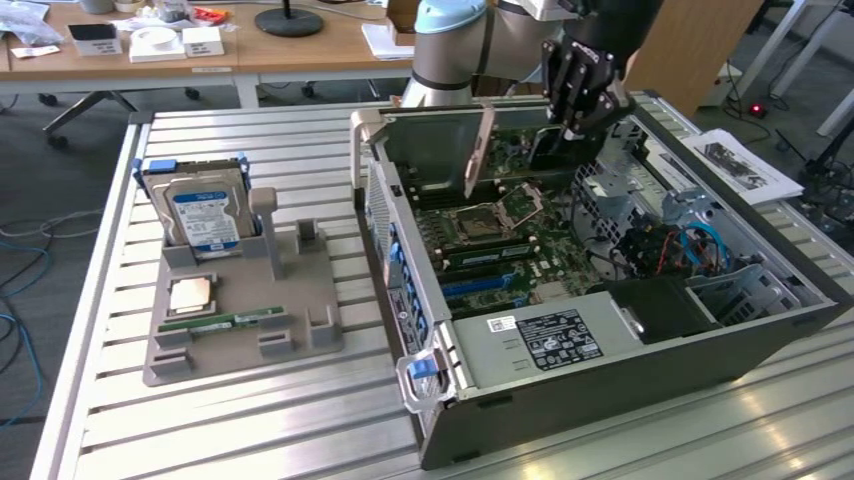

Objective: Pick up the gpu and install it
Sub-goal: 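Insert the gpu into the slot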

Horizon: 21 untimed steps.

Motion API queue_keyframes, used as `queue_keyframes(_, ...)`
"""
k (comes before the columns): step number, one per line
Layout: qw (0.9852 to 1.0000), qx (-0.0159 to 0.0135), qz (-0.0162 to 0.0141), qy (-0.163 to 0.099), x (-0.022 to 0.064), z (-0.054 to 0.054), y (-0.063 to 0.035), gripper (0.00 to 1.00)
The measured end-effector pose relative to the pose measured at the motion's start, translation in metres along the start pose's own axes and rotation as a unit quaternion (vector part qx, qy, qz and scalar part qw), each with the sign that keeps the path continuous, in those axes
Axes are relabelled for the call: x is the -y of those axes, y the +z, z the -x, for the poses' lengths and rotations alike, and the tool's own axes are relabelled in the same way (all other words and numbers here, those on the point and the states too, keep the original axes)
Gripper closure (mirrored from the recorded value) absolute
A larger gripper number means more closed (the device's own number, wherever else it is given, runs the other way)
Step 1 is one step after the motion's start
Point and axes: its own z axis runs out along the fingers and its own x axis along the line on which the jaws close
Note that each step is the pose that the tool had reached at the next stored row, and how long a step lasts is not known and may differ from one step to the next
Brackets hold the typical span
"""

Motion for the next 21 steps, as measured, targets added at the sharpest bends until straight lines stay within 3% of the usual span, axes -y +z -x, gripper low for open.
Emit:
queue_keyframes(6, 1.0, -0.0007, 0.0, 0.0, -0.0019, -0.0001, 0.0055, 0.73)
queue_keyframes(21, 0.9999, -0.0006, -0.0003, 0.011, -0.0021, -0.0001, 0.0061, 0.73)
